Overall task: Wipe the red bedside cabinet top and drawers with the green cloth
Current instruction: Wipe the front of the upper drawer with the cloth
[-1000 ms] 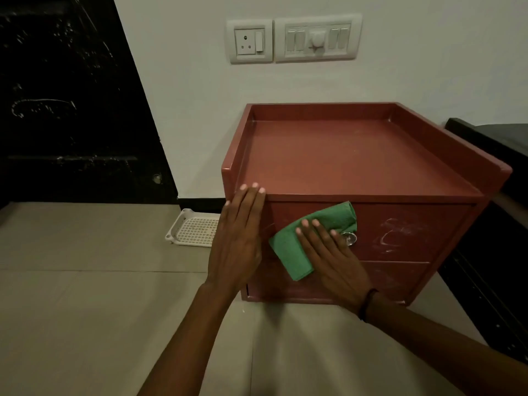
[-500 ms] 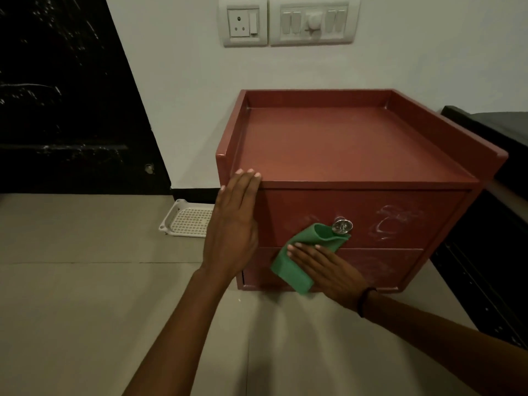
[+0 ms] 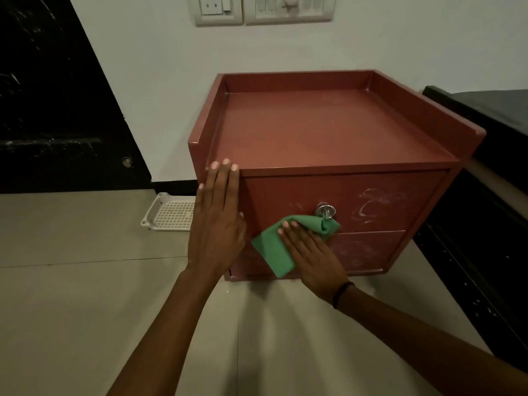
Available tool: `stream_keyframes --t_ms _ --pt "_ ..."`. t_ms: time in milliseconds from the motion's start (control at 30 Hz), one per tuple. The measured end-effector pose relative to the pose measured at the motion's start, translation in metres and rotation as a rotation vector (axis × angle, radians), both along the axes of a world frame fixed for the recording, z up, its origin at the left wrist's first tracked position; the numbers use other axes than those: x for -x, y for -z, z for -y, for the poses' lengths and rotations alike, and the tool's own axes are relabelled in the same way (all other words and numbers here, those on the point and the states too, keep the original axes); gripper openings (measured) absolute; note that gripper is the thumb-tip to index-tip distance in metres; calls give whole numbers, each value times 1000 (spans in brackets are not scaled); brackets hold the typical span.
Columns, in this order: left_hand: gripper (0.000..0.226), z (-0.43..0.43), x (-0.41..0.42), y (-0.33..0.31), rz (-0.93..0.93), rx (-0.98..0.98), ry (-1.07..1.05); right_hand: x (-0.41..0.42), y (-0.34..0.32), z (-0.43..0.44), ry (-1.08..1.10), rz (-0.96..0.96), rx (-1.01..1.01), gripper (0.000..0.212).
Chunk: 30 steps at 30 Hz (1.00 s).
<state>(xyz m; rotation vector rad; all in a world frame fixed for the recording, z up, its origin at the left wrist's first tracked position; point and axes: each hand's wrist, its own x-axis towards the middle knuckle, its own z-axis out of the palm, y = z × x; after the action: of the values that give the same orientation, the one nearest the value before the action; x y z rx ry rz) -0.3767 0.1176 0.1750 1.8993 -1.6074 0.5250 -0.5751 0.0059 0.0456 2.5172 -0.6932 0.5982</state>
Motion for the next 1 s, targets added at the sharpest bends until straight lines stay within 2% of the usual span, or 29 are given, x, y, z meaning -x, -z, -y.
stream_keyframes --t_ms 100,167,333,467,567,667,767,867,933,1000 --pt "90 -1 0 -3 -2 -7 4 21 15 -3 10 -100 -83 71" --pt "90 -1 4 -4 -43 -1 0 17 9 -1 -1 -88 -84 73" --pt "87 2 3 -1 -55 10 12 -35 -38 -2 24 173 -124 64" --pt "85 2 2 0 -52 8 11 -46 -21 -14 124 279 -167 68" --pt "87 1 3 -1 -55 8 11 -26 13 -26 137 200 -255 76" --pt "88 1 6 -2 -90 24 10 -17 13 -22 98 121 -289 73" --pt "85 4 9 -2 -124 37 15 -38 -15 -14 68 193 -209 67" --pt "84 6 10 0 -129 39 -1 -62 -34 -14 13 238 -145 73" --pt "85 7 11 1 -124 41 -16 -66 -37 -10 -99 158 -65 71" --pt "84 8 12 1 -101 37 -32 -57 -34 0 -196 -39 67 66"
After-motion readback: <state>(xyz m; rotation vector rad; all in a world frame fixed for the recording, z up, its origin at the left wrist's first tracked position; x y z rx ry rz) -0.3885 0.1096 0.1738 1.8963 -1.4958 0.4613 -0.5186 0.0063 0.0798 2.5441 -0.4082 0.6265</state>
